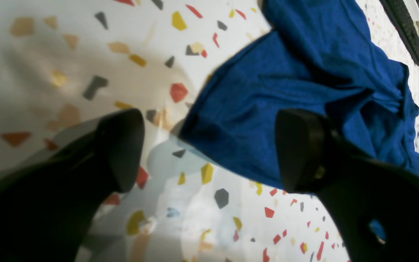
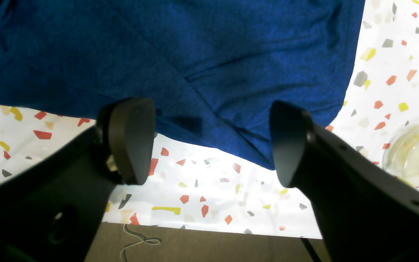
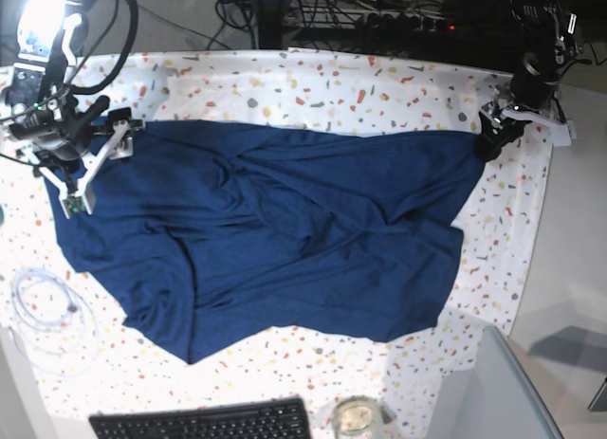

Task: Layout the t-shirt on the table in an organized manner, then fold the t-shirt properly
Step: 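Grasp the shirt's corners with both grippers at the cloth edge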

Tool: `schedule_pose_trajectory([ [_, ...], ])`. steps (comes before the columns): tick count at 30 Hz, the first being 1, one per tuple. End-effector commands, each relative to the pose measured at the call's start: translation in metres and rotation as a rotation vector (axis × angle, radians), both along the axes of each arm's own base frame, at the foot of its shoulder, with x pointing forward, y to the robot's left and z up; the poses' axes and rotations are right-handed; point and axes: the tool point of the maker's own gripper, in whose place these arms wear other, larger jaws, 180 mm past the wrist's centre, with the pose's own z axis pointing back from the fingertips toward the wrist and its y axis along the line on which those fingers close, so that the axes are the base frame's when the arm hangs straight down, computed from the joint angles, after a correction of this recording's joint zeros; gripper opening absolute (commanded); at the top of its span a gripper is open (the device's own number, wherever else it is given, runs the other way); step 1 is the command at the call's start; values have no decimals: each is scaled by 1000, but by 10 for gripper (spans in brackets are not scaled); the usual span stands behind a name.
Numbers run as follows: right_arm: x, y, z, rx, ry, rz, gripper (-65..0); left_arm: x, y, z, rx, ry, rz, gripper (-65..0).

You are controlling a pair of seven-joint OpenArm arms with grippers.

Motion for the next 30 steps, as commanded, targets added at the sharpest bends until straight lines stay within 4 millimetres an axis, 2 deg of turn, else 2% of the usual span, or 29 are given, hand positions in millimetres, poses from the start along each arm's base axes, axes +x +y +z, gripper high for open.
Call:
schedule_pose_trajectory([
  [1,8,-3,8,-5,-37,-2,-189,4,-12,0,-6,8,-54,-125],
  [3,8,-4,8,-6,-39,-3,-189,5,-24,-4,-17,14,-86,-125],
  [8,7,-6,9,-10,-42,-10,-189,11,-34,-4,-33,3,-94,-125],
  [11,2,-22,10,-5,-46,-76,-183,16,-38,-3,-42,-6,-96,-125],
  [14,0,-31,17,119,-103,-177,-182,21,-40,-1,-45,-15,-98,-138],
  [15,-1,-35,19,161,-120,-214,-182,22,-42,-1,-50,-18,-99,-169],
  [16,-2,-43,22,191,-142,-252,-182,22,-43,-2,-53,-18,-98,-227],
  [20,-12,-62,26,216,-148,-334,-180,24,-43,1,-46,-25,-101,-604],
  [21,-15,-65,25,214,-137,-345,-180,24,-42,2,-44,-27,-102,-650],
  [24,-24,-80,23,208,-125,-402,-180,23,-40,7,-26,-36,-111,-650],
  [30,-38,-90,-14,290,-47,-517,-180,13,-43,27,47,-28,-198,-650],
])
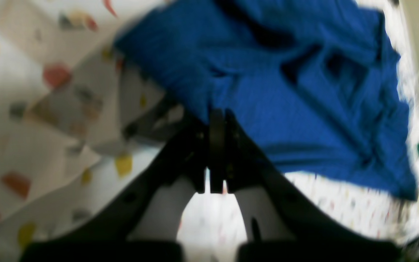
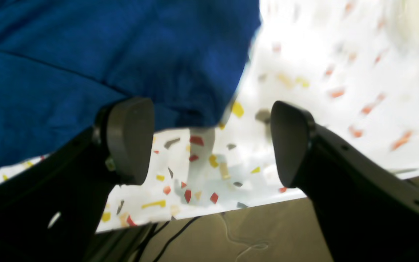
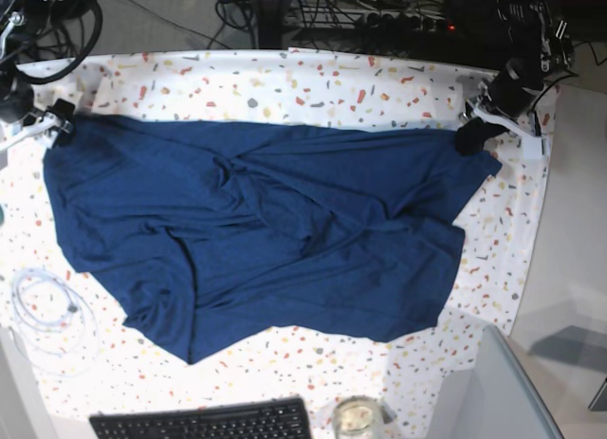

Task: Layout the t-shirt on the table in an organized manner, then fold the t-shirt properly
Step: 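Grasp the shirt's corners with both grippers at the cloth edge, then lift the shirt by its corners with both grippers and stretch it taut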

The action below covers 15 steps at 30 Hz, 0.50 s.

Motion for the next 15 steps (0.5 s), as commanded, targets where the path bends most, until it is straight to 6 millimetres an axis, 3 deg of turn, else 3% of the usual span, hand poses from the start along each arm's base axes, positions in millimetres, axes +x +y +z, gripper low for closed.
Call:
schedule_pose_trajectory([
  [1,9,-7,7,-11,-35,-9,-180,8,6,16,15,-57,-3,-650],
  [10,16,-18,-15,18,-43,-36,-180,-12,5,16,37,-33,-20,-650],
  [15,28,2,-28,100,-70,72,-189,-20,21,21,59,-35,24,-650],
])
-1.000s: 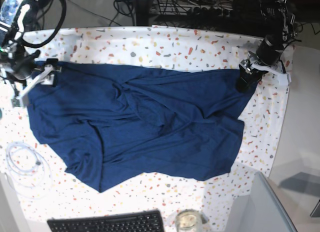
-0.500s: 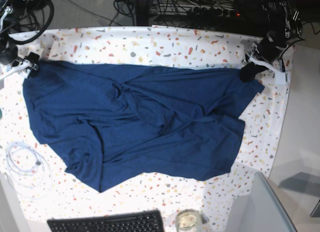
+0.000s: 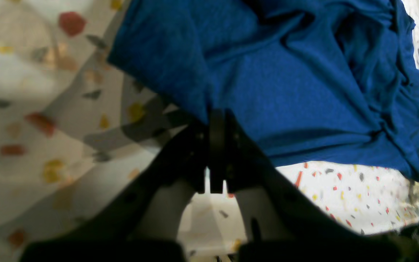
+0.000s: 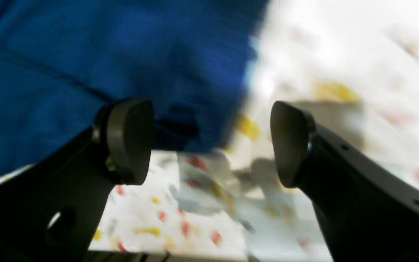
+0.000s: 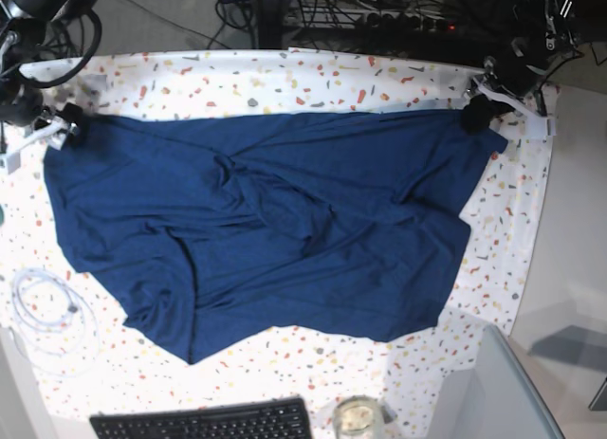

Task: Layout the t-shirt on the table in an organized manner, then fold the t-shirt properly
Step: 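Lift the shirt by its corners with both grippers and stretch it taut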

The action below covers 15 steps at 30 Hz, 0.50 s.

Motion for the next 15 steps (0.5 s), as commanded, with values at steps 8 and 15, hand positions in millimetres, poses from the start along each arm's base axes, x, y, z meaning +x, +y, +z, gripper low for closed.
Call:
schedule_pose_trajectory([
  [8,12,-1,1,16,-48,-11,-197,5,20,28,65,-78,9,-650],
  [15,-3,4,-6,31,8,6,-446,-3,17,24,60,-58,7,-650],
])
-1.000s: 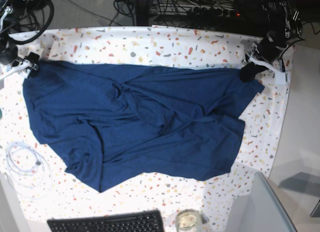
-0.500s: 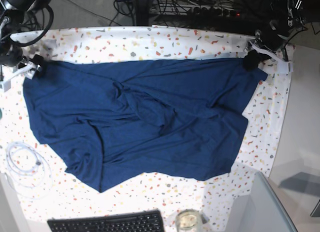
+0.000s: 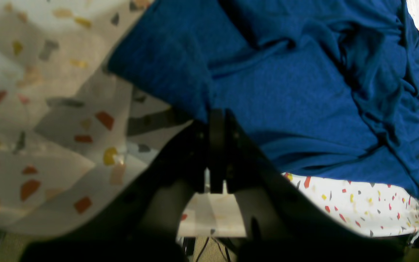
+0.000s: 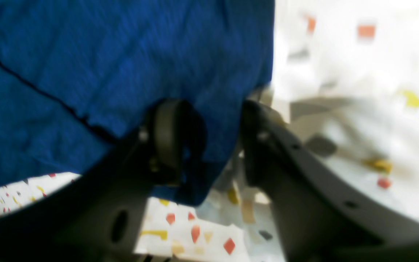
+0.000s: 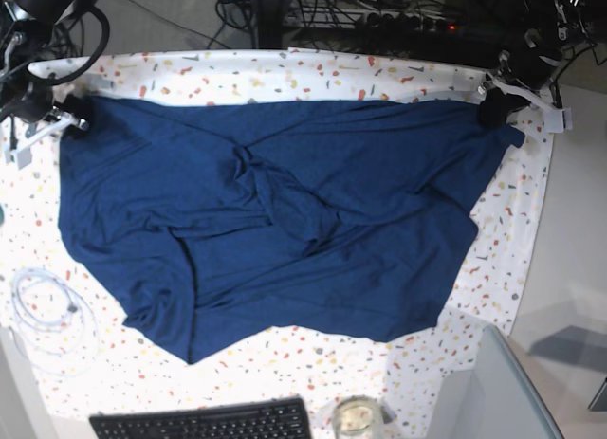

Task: Layout the t-shirt on the table in an organized manner, then fold the t-shirt properly
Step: 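Lift the shirt by its corners with both grippers and stretch it taut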

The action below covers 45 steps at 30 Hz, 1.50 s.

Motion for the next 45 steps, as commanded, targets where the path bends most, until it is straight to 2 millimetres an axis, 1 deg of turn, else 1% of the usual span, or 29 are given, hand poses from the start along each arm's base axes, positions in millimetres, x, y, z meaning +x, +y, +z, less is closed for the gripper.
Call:
schedule_pose_trajectory([
  [1,4,-6,7,-14,-17,7,-458,7,5,12,12,-47,-3,-650],
  [3,2,-5,6,-12,-7,12,-503,3,5,11,14,-39,-5,-650],
  [4,0,-5,6,-10,7,19,-551,3,6,12,17,-40,-7,-650],
  [5,-3,-5,6,-8,23,28,-614,4,5,14,23,-46,-11,-650],
  [6,-2,-5,9,-14,29,37,-650,2,6,15,30,-39,-17,-650],
  [11,2,-14,40,-95,49,97,-650,1,0,32,84,-25,-91,-650],
  [14,2,-20,61,-144,77,107,-650,1,14,45,132,-26,-78,-650],
  [16,7,-25,76,-151,93,34,-650,0,29,52,163,-16,-54,-650],
  [17,7,-27,80,-146,101,-3,-650,-1,34,54,173,-10,-44,-650],
  [19,19,-29,86,-113,94,-97,-650,-1,46,57,188,11,-25,-650],
  [21,25,-26,79,-48,122,-179,-650,-3,52,57,193,28,-13,-650],
  [24,20,-28,71,6,183,-248,-650,-6,52,56,195,45,-17,-650],
  [25,16,-25,65,21,206,-248,-650,-9,52,53,191,54,-15,-650],
  [27,-1,-20,50,49,265,-254,-650,-15,52,46,207,89,-18,-650],
  [30,-18,-21,47,30,290,-253,-650,-28,49,32,253,169,-23,-650],
  [33,-26,-13,43,42,307,-250,-650,-36,51,26,315,229,-34,-650],
  [35,-34,-10,42,52,330,-245,-650,-35,50,29,335,228,-39,-650],
  [36,-34,-10,43,50,326,-247,-650,-33,49,33,344,217,-41,-650],
  [38,-33,-12,47,38,317,-247,-650,-34,50,37,366,217,-49,-650],
  [41,-34,-12,45,43,323,-247,-650,-33,52,42,384,211,-55,-650],
  [42,-32,-13,48,34,310,-248,-650,-31,52,45,393,203,-57,-650],
  [45,-19,-21,70,-29,240,-237,-650,-25,52,59,433,174,-68,-650],
])
